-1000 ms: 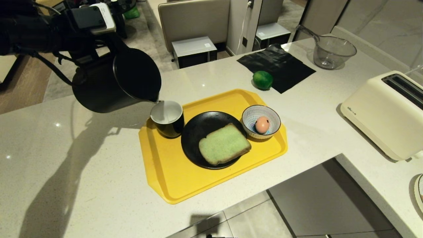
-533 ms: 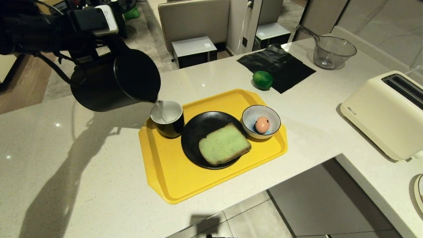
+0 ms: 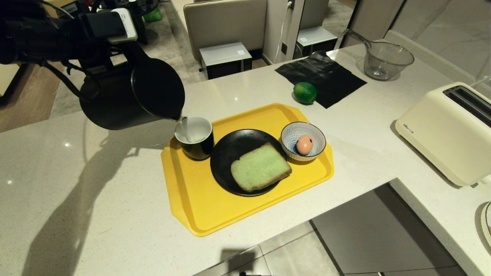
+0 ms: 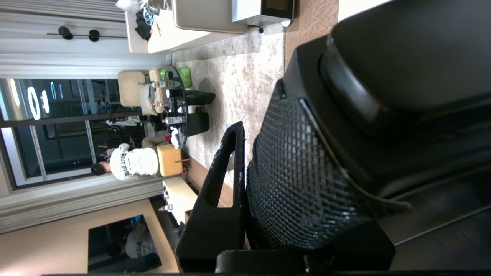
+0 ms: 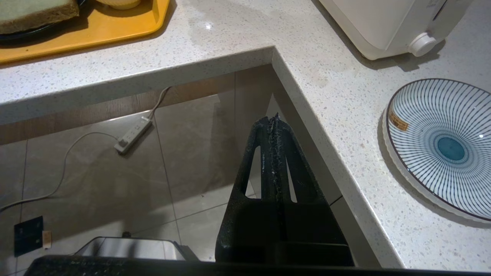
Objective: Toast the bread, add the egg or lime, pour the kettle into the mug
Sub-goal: Pour water into a cup
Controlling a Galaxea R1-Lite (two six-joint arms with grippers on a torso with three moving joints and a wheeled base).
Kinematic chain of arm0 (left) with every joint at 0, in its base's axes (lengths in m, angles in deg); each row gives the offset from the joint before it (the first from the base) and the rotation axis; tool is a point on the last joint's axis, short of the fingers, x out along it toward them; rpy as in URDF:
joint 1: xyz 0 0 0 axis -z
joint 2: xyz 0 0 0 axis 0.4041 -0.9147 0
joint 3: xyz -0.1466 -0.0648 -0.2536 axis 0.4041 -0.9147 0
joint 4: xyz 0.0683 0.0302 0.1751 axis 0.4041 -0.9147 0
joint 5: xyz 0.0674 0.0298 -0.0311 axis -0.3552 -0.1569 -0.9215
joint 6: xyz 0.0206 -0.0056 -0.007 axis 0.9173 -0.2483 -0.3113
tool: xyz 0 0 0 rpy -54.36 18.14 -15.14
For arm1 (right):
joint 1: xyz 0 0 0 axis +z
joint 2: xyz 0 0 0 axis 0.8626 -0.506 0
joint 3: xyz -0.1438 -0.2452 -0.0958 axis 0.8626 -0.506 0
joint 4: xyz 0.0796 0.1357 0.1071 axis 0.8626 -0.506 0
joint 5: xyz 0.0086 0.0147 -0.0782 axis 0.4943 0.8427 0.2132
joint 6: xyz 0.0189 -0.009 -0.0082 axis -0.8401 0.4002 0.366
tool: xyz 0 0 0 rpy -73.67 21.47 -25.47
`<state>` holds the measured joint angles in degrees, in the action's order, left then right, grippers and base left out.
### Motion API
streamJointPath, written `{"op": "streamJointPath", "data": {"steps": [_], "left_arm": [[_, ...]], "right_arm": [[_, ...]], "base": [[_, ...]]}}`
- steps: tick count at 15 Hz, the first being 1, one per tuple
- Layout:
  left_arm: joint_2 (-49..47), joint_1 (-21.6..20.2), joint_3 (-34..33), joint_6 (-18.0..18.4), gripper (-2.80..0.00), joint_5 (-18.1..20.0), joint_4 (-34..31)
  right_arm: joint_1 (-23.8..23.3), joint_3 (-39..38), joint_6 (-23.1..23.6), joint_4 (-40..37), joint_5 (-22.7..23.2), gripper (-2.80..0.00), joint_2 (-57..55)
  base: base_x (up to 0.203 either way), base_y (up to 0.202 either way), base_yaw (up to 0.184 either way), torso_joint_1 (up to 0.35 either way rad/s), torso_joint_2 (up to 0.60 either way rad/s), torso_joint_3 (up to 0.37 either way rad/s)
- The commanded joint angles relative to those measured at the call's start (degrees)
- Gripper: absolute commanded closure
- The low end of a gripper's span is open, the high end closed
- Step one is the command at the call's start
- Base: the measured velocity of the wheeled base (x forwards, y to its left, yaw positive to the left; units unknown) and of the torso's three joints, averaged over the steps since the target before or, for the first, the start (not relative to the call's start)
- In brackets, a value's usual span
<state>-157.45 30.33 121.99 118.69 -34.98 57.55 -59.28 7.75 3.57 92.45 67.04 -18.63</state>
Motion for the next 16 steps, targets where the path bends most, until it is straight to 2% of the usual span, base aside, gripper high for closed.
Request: {"op": "streamJointPath", "data": {"steps": [1, 4, 7, 9, 16], "left_arm": [[0.1, 0.0, -0.1, 0.4, 0.0, -0.2, 0.0], [0.2, 1.0, -0.1, -0.5, 0.0, -0.3, 0.0], [0.9, 1.1, -0.3, -5.8, 0.0, -0.1, -0.3], [2.2, 0.9, -0.2, -7.6, 0.0, -0.1, -1.9], [6.2, -5.2, -0.5, -7.8, 0.0, 2.1, -5.1]], "right_arm": [[0.0, -1.5, 0.0, 0.0, 0.0, 0.0, -0.1], [0.0, -1.5, 0.0, 0.0, 0.0, 0.0, -0.1], [0.0, -1.5, 0.0, 0.0, 0.0, 0.0, -0.1], [0.0, -1.5, 0.0, 0.0, 0.0, 0.0, -0.1], [0.0, -1.5, 0.0, 0.0, 0.0, 0.0, -0.1]], "base": [[0.0, 0.0, 0.0, 0.0, 0.0, 0.0], [0.0, 0.0, 0.0, 0.0, 0.0, 0.0], [0.0, 0.0, 0.0, 0.0, 0.0, 0.0], [0.0, 0.0, 0.0, 0.0, 0.0, 0.0], [0.0, 0.0, 0.0, 0.0, 0.0, 0.0]]}}
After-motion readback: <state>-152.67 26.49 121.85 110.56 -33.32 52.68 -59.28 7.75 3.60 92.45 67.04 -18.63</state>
